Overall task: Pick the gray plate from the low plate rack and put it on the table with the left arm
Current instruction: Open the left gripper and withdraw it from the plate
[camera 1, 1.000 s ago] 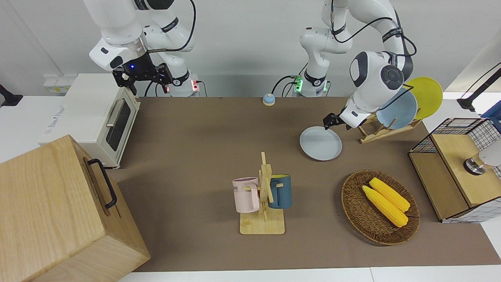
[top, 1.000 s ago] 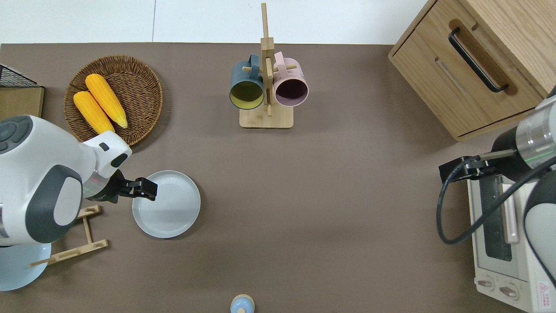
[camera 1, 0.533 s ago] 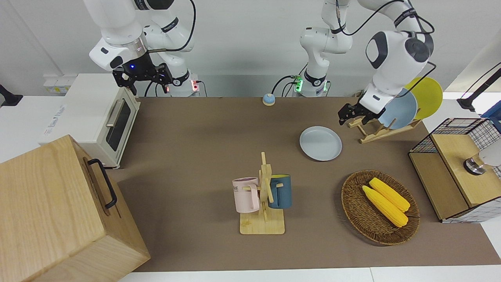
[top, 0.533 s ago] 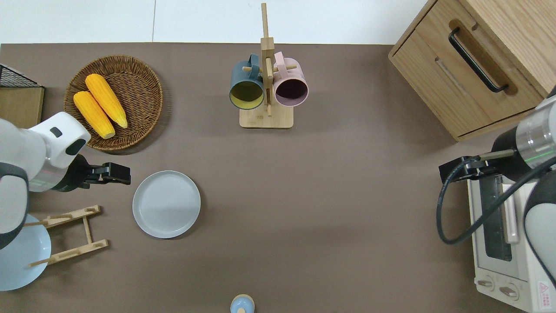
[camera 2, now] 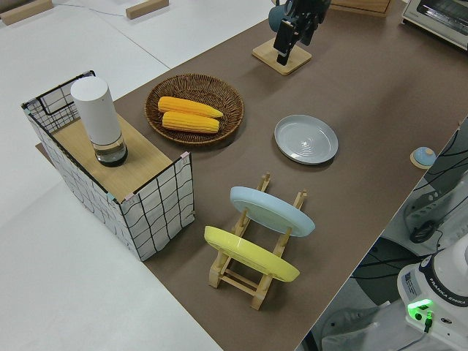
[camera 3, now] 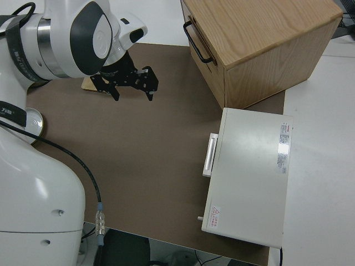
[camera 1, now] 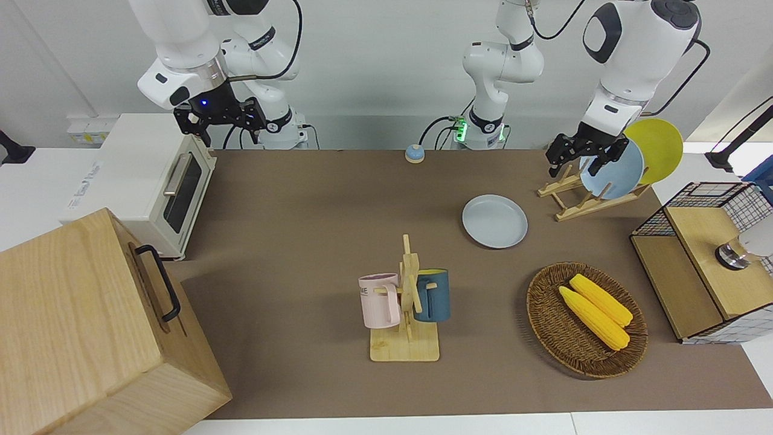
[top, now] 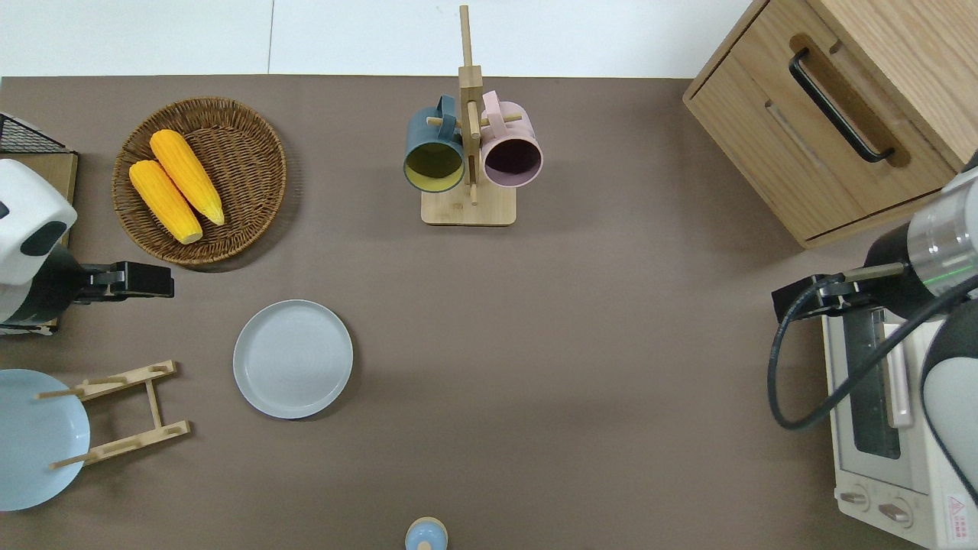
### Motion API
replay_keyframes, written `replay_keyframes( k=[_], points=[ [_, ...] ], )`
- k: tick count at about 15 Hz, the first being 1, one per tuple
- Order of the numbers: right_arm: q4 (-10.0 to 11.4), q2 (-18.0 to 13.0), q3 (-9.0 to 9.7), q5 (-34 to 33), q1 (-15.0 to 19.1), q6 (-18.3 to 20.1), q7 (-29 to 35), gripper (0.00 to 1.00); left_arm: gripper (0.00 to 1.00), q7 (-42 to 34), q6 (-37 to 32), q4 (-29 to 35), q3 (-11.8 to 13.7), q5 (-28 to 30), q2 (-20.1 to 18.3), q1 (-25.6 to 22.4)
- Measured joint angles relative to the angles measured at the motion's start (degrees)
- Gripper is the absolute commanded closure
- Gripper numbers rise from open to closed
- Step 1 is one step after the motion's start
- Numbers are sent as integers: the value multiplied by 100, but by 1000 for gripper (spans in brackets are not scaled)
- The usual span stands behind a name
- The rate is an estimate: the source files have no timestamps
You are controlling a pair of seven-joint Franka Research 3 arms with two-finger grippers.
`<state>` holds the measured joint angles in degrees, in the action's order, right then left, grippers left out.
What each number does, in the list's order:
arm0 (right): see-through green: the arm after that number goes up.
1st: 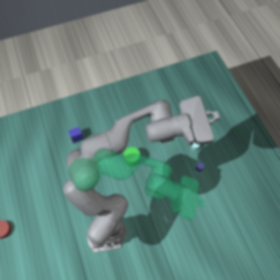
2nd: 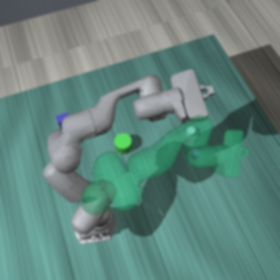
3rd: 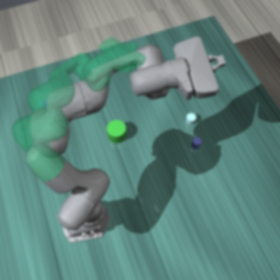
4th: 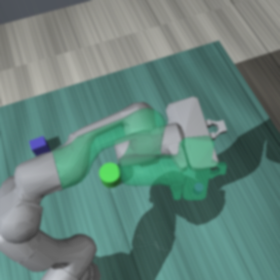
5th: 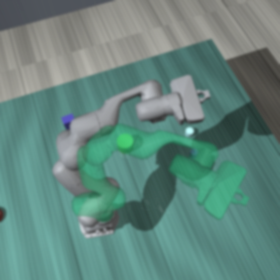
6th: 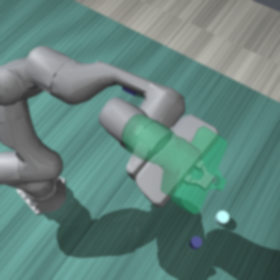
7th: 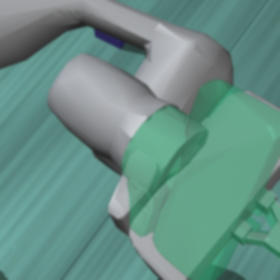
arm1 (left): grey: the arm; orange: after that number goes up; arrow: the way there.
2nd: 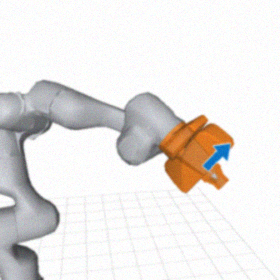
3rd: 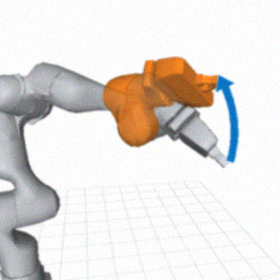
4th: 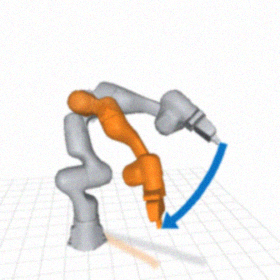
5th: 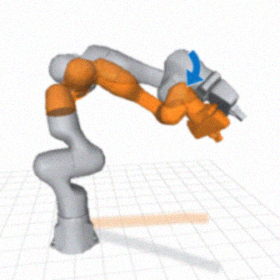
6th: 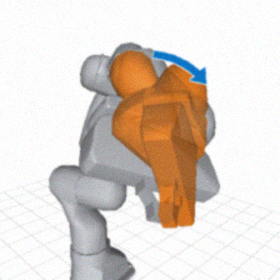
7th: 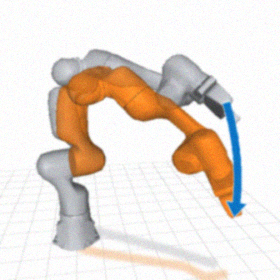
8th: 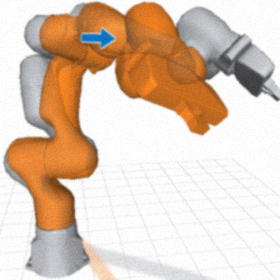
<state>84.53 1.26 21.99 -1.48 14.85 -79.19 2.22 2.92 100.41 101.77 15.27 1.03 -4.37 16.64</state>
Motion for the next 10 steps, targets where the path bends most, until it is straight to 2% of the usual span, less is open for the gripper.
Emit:
replay_keyframes(
  k=[3, 8, 10],
  points=[
    [0, 0, 0, 0, 0, 0, 0, 17, 7, 0, -237, -107, -137, -34, 20, -119],
    [0, 0, 0, 0, 0, 0, 0, 17, 7, -1, -259, -130, -846, -43, 65, -840],
    [0, 0, 0, 0, 0, 0, 0, 17, 7, -1, -261, -130, -947, -43, 71, -925]
  ],
)
